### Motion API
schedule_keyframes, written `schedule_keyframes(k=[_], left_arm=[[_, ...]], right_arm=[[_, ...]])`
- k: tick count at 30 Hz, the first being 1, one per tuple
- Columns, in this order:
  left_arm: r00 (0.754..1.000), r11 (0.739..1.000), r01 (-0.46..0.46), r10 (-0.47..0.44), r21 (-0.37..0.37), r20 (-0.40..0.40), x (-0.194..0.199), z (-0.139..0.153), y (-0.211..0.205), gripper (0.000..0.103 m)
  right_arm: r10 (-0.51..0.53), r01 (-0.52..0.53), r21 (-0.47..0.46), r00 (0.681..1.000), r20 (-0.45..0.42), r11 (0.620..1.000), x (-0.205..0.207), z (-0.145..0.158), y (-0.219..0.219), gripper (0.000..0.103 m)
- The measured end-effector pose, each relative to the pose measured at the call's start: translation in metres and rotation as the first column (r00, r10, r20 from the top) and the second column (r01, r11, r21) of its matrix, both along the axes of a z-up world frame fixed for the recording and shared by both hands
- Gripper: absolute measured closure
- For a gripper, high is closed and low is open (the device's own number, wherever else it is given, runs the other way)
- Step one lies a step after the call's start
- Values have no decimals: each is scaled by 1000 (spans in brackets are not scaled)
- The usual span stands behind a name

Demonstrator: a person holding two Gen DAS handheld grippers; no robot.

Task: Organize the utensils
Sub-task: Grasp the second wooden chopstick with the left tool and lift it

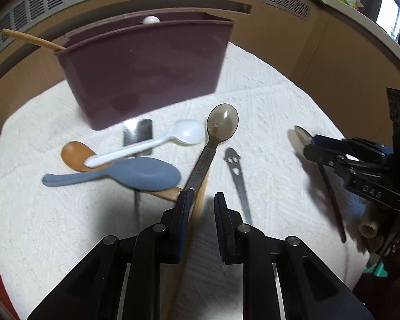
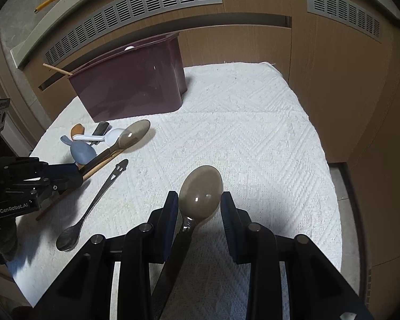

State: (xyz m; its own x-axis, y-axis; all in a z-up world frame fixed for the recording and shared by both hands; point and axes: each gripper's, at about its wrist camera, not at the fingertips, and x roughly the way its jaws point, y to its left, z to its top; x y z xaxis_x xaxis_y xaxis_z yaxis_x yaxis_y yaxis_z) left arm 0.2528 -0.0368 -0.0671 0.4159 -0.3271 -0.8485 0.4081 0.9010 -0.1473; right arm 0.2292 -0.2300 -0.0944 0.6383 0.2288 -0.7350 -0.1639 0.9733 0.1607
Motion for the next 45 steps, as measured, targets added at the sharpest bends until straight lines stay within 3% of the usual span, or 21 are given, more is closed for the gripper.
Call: schedule_keyframes(k=[5, 14, 19, 22, 27, 31, 36, 42, 45], left_arm=[[997, 998, 39, -43, -57, -57, -6, 0, -11, 83], [999, 1000, -30, 29, -10, -42, 7, -3, -2, 82], [997, 998, -60, 59, -35, -49, 25, -7, 2, 82], [996, 999, -31, 28, -38, -79, 29, -13, -6, 82], [999, 992, 48, -47, 115, -15, 17, -11, -26, 84], [993, 987, 64, -49, 145, -106, 11, -6, -20, 97], [962, 1000, -1, 4, 10, -273, -16, -7, -6, 97], [964, 1000, -7, 14, 29, -266, -12, -6, -21, 96], [974, 996, 26, -5, 86, -225, -1, -4, -37, 96]], right_arm=[[-1, 1, 7, 1000, -3, 1000, 0, 0, -1, 73], [-5, 5, 21, 1000, -10, 1000, 0, -2, -2, 73], [-2, 2, 17, 1000, -9, 1000, 0, -2, -1, 73], [-2, 2, 16, 1000, -10, 1000, 1, -2, -1, 73], [-2, 2, 19, 1000, -15, 1000, 1, -2, -1, 73], [0, 1, 20, 1000, -15, 1000, 1, -2, -2, 73], [22, -21, 28, 999, -25, 999, 2, -3, -1, 72], [32, -33, -13, 999, -32, 999, 3, -3, 7, 70], [31, -31, -20, 999, -33, 999, 3, -3, 8, 70]])
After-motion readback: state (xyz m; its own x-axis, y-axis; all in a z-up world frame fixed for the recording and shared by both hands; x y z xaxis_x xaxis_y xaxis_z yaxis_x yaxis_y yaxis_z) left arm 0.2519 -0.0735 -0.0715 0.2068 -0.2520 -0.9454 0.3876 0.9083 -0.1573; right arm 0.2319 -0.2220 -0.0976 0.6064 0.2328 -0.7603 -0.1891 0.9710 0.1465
